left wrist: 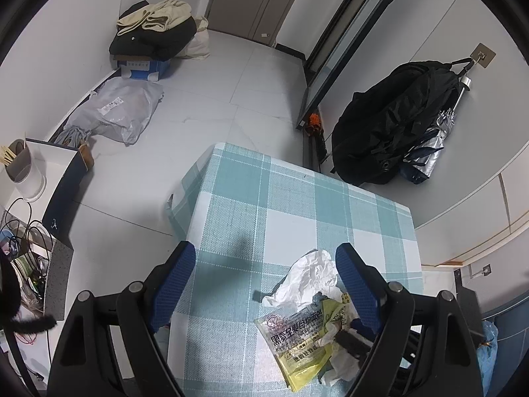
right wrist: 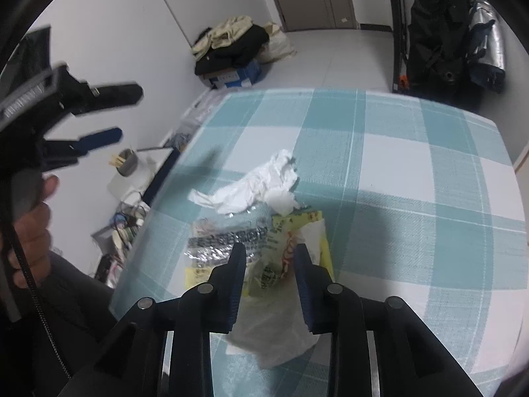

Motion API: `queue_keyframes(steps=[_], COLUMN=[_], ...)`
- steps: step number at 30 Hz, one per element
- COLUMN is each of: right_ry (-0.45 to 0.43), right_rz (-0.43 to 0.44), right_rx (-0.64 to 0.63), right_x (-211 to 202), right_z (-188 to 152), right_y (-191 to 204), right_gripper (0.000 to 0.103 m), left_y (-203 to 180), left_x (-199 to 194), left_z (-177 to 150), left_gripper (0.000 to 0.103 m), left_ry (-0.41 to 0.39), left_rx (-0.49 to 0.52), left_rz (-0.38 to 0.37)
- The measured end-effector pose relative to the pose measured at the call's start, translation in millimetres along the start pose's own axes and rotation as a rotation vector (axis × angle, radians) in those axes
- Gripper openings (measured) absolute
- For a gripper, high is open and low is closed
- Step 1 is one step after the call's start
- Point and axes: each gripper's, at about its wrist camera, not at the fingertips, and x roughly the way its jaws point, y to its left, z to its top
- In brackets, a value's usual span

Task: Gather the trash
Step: 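Grasp the small printed snack wrapper with the right gripper while the left grasps white tissue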

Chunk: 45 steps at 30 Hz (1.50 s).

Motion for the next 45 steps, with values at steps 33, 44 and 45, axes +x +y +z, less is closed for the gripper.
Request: queue_keyframes(steps=[33, 44, 45], right_ry=[-0.175, -0.182, -0.184], right_rz=[0.095, 0.078, 0.075], right_rx=[0.1, 0.145, 0.148], right_x=[-84, -96, -98], right_z=[12, -1, -2], right_y=[-45, -79, -82], right_gripper=[0.022, 0.022, 0.022], left_y=[-47, -63, -66], left_x=[72, 105, 104], left_z=[-15, -29, -31], left_gripper=[0.084, 0.084, 0.084], left_ry=[0.26, 0.336, 0.321], left_rx=[0.102, 0.182, 0.205], left_rz=[-0.066, 0.049, 0.061])
